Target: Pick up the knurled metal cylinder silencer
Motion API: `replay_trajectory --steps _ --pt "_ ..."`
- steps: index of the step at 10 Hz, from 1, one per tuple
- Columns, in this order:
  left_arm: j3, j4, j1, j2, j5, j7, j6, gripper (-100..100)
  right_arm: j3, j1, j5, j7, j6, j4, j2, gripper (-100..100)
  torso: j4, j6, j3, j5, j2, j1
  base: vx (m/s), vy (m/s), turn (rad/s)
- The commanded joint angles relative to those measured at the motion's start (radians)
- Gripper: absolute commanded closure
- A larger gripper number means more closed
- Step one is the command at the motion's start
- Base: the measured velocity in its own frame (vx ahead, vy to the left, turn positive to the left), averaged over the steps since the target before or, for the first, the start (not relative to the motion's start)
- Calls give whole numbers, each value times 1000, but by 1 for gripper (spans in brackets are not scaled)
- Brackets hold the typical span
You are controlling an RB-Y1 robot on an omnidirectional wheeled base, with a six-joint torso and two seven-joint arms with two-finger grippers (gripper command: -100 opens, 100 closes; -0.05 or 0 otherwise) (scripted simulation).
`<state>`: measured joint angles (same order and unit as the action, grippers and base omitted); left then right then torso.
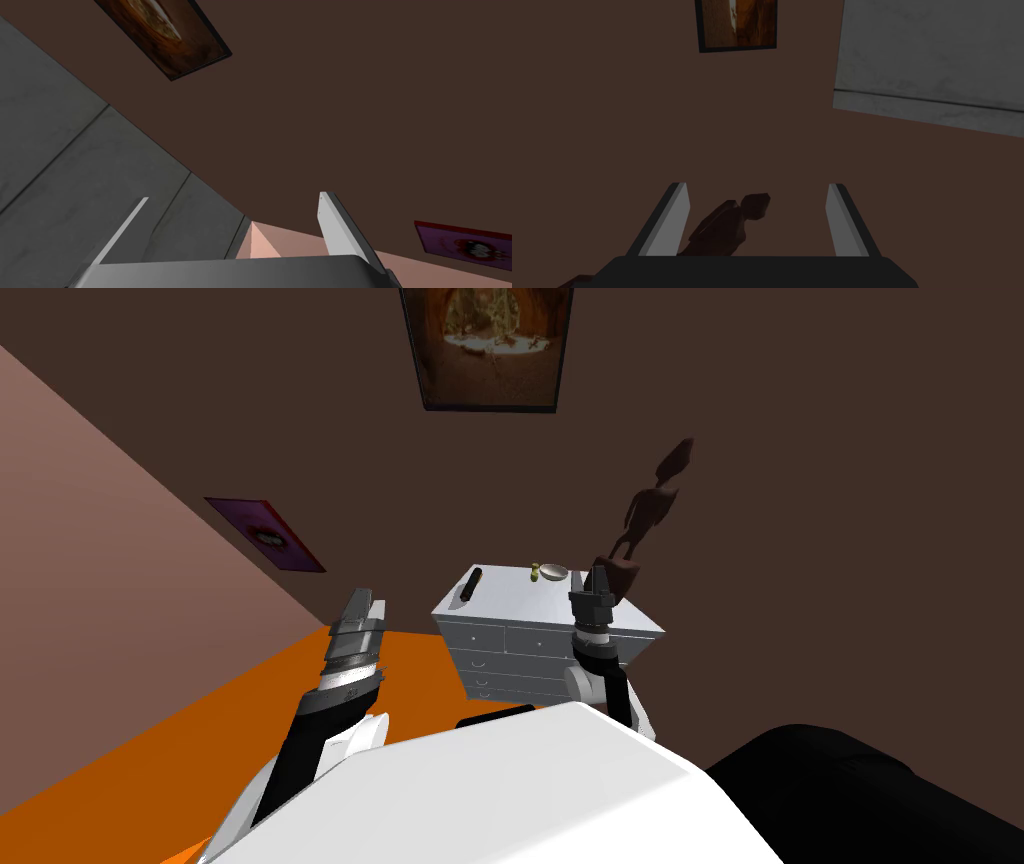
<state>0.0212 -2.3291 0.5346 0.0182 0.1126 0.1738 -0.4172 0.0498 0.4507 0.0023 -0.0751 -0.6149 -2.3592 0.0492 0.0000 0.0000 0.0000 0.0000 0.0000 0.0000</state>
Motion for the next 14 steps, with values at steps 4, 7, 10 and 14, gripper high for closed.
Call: replay_trajectory --steps 4,7,10,14 --pt "-39 7 -2 131 45 -71 -27 -100 0 0 0 0 0 0 0 0 0 0 1 2 2 9 -17 115 20" --pt "-52 10 -3 191 61 -99 -38 -100 0 0 0 0 0 0 0 0 0 0 0 2 1 9 -11 114 1" --pt "-80 22 -12 279 99 -167 -61 -100 0 0 0 0 0 0 0 0 0 0 1 2 2 6 -25 97 -5" --pt "-104 41 -28 388 143 -248 -88 -100 0 0 0 0 0 0 0 0 0 0 1 2 1 7 -24 106 -19"
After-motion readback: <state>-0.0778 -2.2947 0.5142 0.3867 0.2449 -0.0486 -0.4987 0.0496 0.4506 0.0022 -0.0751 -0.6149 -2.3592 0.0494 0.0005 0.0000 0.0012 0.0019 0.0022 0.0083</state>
